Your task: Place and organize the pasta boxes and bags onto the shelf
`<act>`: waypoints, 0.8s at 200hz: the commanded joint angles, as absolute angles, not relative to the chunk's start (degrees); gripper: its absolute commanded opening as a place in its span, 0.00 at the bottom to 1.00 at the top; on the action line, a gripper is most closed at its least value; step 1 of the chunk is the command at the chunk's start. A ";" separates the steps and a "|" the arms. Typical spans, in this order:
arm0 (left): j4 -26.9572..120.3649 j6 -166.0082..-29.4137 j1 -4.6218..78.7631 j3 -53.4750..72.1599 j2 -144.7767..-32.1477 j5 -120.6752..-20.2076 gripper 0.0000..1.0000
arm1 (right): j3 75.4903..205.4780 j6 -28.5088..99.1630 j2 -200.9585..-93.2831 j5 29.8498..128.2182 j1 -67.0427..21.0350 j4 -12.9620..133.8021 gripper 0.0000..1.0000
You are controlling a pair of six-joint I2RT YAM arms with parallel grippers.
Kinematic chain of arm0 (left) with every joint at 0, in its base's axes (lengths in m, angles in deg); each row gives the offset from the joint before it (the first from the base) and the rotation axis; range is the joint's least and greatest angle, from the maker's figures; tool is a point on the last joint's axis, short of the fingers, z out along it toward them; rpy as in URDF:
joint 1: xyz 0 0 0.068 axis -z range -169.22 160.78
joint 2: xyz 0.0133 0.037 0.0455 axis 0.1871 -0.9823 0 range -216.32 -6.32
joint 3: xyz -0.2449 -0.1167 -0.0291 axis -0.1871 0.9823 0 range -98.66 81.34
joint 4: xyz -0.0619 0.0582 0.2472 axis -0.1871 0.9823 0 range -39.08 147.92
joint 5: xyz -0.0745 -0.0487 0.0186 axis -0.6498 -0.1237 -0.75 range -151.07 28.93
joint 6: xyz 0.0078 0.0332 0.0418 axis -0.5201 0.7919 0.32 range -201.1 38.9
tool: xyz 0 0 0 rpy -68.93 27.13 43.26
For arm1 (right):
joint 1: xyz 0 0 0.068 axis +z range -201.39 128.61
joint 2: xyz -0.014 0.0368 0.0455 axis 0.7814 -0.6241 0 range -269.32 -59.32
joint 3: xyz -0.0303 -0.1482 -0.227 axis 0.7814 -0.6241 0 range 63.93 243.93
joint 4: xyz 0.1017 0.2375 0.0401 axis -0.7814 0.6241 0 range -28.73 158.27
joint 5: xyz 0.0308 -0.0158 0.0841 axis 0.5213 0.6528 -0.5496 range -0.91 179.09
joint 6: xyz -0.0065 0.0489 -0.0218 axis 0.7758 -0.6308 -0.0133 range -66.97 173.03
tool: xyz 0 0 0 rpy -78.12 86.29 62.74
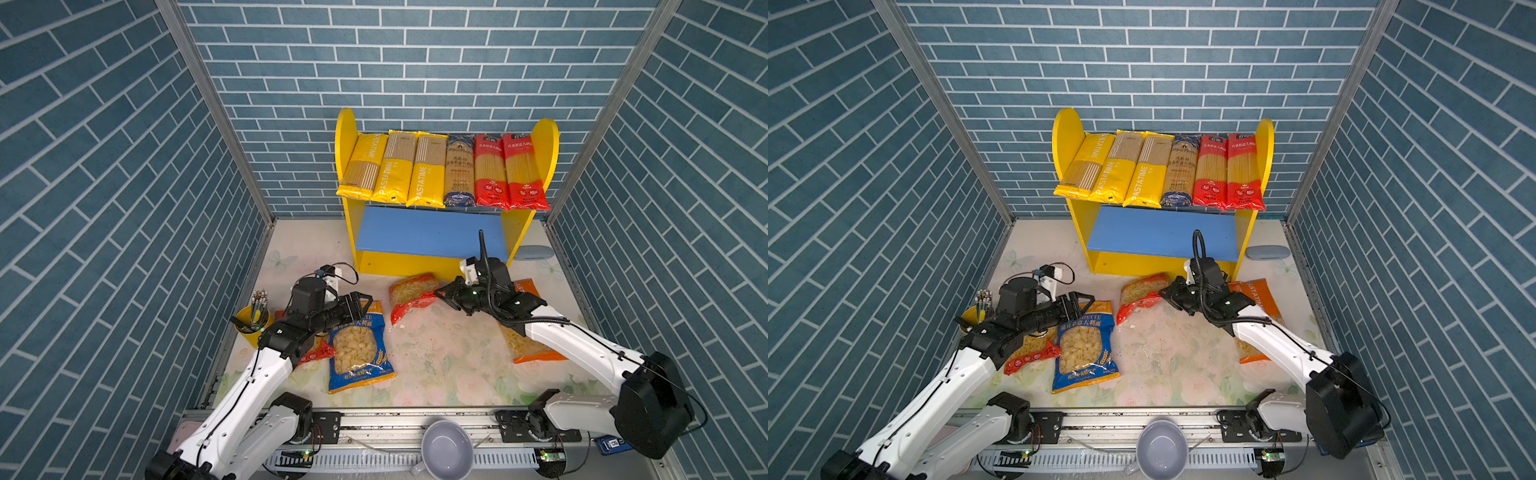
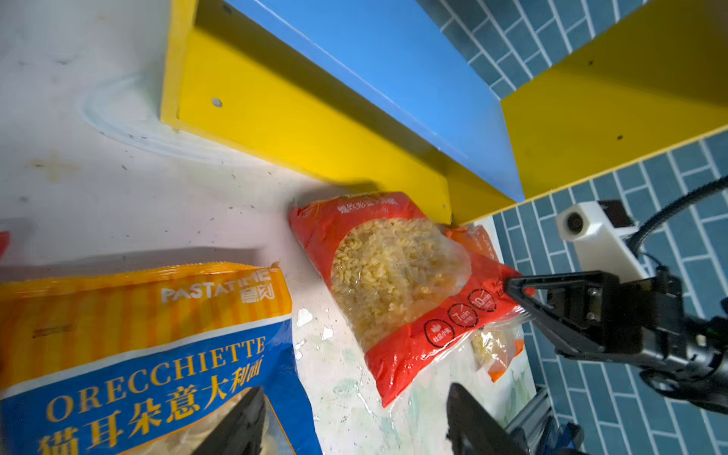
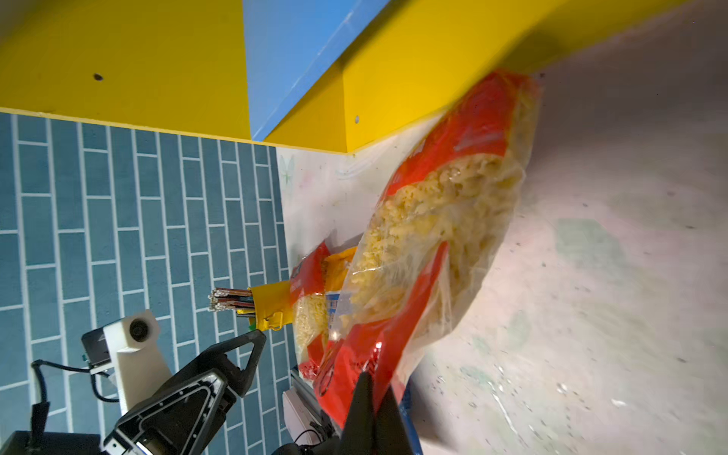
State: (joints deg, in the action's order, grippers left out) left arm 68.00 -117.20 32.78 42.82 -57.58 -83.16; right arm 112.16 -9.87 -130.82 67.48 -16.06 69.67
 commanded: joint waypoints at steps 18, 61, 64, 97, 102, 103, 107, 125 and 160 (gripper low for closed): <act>60.86 -114.67 40.62 43.27 -63.10 -77.58 0.74 | 108.89 0.93 -123.15 70.05 -20.89 89.70 0.00; 55.00 -114.93 45.07 41.69 -70.89 -75.92 0.74 | 111.95 3.10 -122.24 81.29 -22.29 100.69 0.21; 54.90 -114.68 45.27 41.55 -71.33 -75.72 0.74 | 112.30 3.10 -122.06 82.16 -22.30 101.40 0.25; 53.58 -111.31 46.91 39.01 -77.01 -73.59 0.74 | 110.17 -6.08 -118.36 84.63 -19.44 101.35 0.59; 52.98 -111.22 47.02 38.90 -77.91 -73.47 0.74 | 109.33 -8.20 -117.86 85.12 -17.68 100.30 0.65; 52.83 -111.24 47.01 38.85 -78.10 -73.42 0.74 | 109.22 -8.61 -117.77 85.26 -17.26 100.17 0.66; 52.16 -111.27 47.16 38.84 -78.83 -73.54 0.74 | 108.68 -10.42 -117.42 86.20 -15.65 99.76 0.69; 49.74 -111.57 47.90 38.41 -81.67 -73.64 0.74 | 106.91 -17.02 -117.23 89.08 -9.23 99.15 0.79; 47.68 -111.79 50.08 36.87 -85.80 -73.77 0.74 | 98.44 -25.70 -116.63 88.85 -3.56 89.20 0.80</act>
State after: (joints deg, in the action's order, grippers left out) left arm 50.85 -112.72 48.58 39.02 -83.88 -74.20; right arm 104.51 -15.53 -117.16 86.61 -5.32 95.31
